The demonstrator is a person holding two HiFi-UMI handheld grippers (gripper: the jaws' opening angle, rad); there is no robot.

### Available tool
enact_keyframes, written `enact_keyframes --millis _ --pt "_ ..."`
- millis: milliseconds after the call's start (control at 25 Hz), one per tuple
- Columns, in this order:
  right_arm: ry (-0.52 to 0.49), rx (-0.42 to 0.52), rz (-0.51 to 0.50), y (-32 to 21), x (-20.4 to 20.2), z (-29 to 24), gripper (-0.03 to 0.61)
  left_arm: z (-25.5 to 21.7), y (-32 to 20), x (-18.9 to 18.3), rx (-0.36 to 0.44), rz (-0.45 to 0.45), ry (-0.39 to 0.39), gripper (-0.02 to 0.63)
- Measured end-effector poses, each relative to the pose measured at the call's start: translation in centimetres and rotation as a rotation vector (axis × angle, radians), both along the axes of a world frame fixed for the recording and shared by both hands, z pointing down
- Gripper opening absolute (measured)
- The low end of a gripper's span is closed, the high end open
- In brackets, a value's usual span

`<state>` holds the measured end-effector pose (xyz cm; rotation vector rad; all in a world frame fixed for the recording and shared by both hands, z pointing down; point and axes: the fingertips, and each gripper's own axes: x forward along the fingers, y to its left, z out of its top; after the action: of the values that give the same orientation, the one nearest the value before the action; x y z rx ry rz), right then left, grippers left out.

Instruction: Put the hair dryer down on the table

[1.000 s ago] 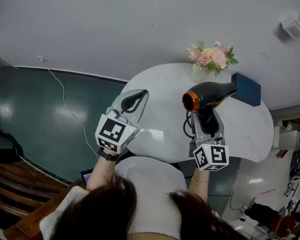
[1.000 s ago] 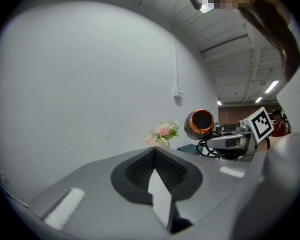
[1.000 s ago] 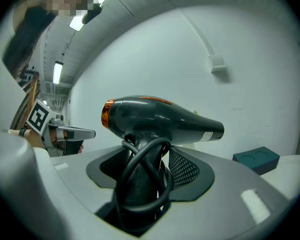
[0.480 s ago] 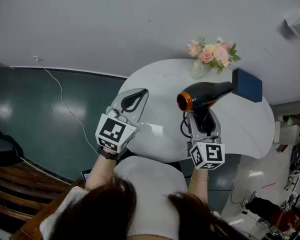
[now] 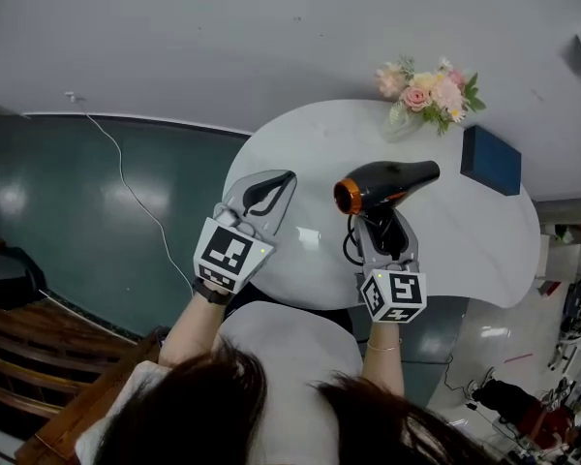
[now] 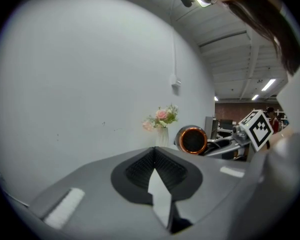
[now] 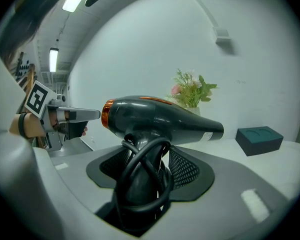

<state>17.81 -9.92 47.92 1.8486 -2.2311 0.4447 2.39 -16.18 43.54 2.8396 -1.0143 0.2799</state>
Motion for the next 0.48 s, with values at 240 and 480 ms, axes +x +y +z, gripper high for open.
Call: enact_keyframes --millis 240,480 --pt "-0.018 -0.065 -0.002 0.3 0.2 3.5 0.249 2.2 0.7 0.2 -0.035 -0.007 0.005 0.058" --pt "-0.003 -0.114 -0.025 0.3 -0.4 6.5 0.249 4.1 1.7 0.3 -0.065 -0.022 0.004 0.058"
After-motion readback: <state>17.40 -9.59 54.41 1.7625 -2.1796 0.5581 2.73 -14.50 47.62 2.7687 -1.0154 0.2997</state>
